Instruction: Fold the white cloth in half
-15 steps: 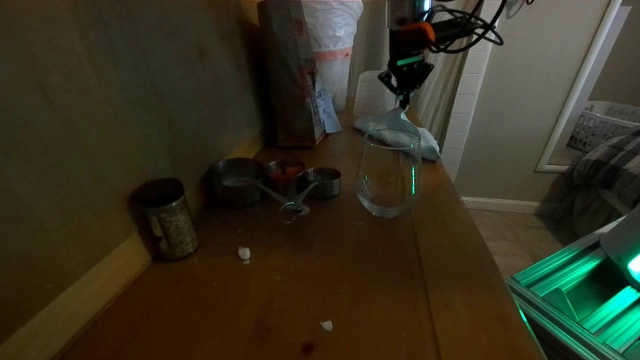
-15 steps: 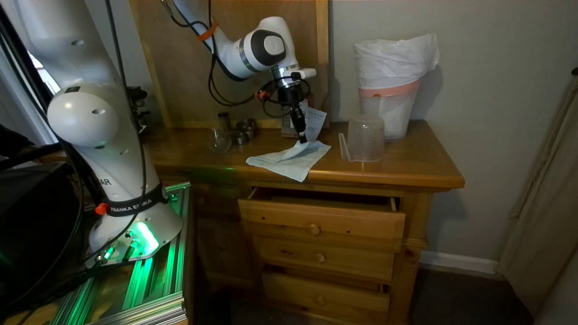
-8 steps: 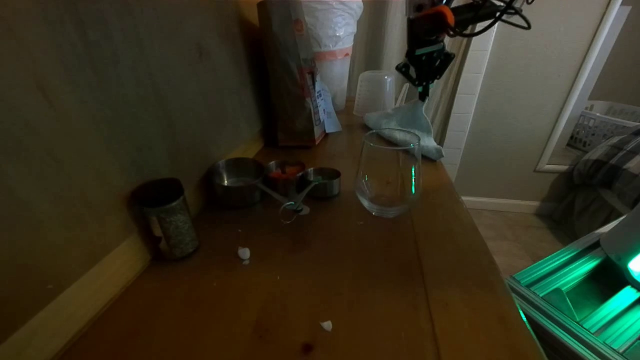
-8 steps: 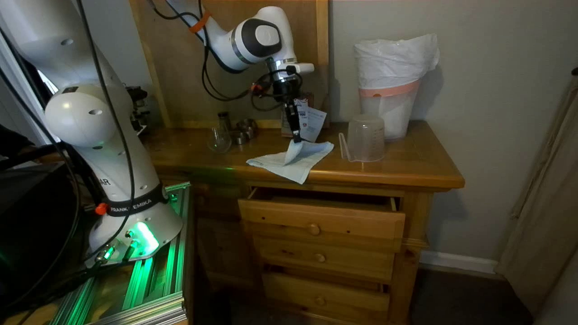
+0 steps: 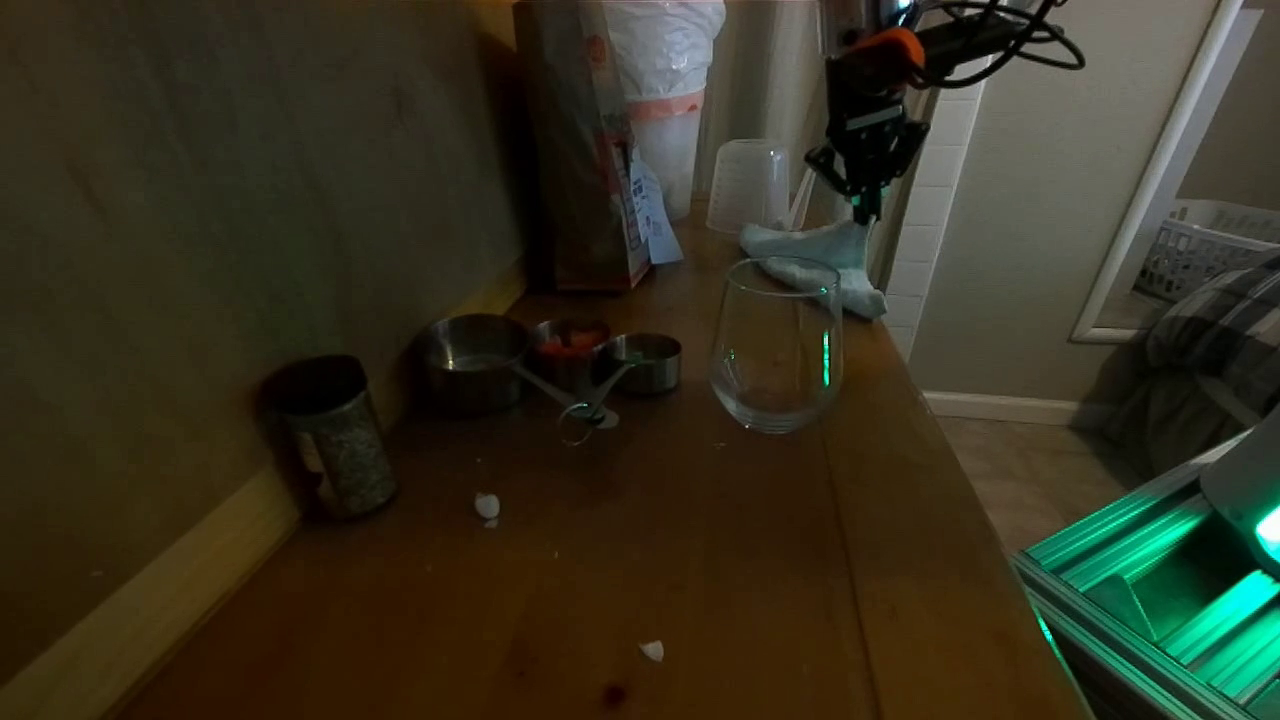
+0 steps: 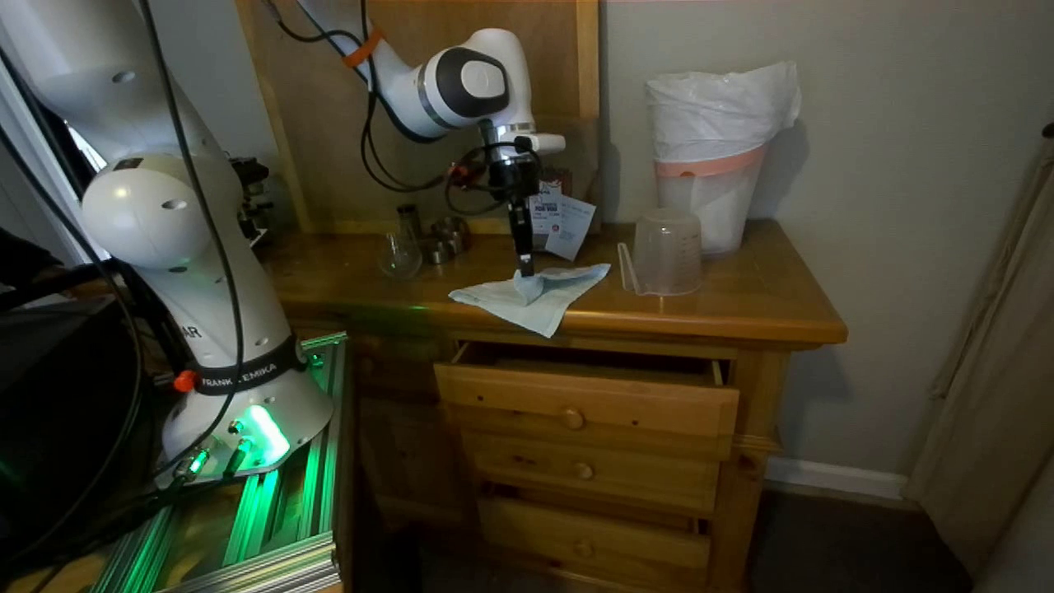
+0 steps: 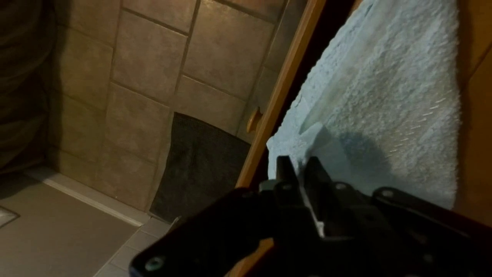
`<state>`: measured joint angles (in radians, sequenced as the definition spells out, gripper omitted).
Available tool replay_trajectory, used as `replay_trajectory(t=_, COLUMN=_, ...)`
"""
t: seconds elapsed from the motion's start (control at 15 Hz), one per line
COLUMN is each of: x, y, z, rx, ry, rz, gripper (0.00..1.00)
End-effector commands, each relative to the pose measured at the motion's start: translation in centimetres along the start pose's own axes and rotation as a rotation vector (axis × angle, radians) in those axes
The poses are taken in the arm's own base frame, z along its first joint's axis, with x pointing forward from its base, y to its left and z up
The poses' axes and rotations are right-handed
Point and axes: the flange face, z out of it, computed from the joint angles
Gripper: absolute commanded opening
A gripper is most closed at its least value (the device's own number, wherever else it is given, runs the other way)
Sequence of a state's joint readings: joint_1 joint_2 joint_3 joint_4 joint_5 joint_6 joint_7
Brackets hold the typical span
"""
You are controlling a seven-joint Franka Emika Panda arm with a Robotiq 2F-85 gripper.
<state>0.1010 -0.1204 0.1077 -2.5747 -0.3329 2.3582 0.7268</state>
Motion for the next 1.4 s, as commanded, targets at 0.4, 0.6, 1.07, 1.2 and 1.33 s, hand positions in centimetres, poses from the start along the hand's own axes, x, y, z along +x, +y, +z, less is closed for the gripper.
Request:
replay_trajectory(t=0.4, x=-0.6, y=-4.5, z=-2.7, rx=0.097, ry=0.146, rz=-0.089, gripper=0.87)
replay_trajectory(t=0.6, x=-0.5, y=-4.7, z=-2.5, rx=0.081, ry=0.158, rz=-0.100, gripper=0.48)
replay_trajectory(t=1.07, x=1.0, y=-0.8, z=-0.5, rx=-0.034, ry=0.160, rz=-0.046, gripper=0.49)
replay_trajectory(t=1.2, x=1.2, y=0.2, z=0.3, rx=-0.066, ry=0.148, rz=-0.029, gripper=0.45)
replay_trajectory(t=1.33, x=1.1, y=0.4, z=1.2, rx=-0.078, ry=0.125, rz=-0.021, gripper=0.58)
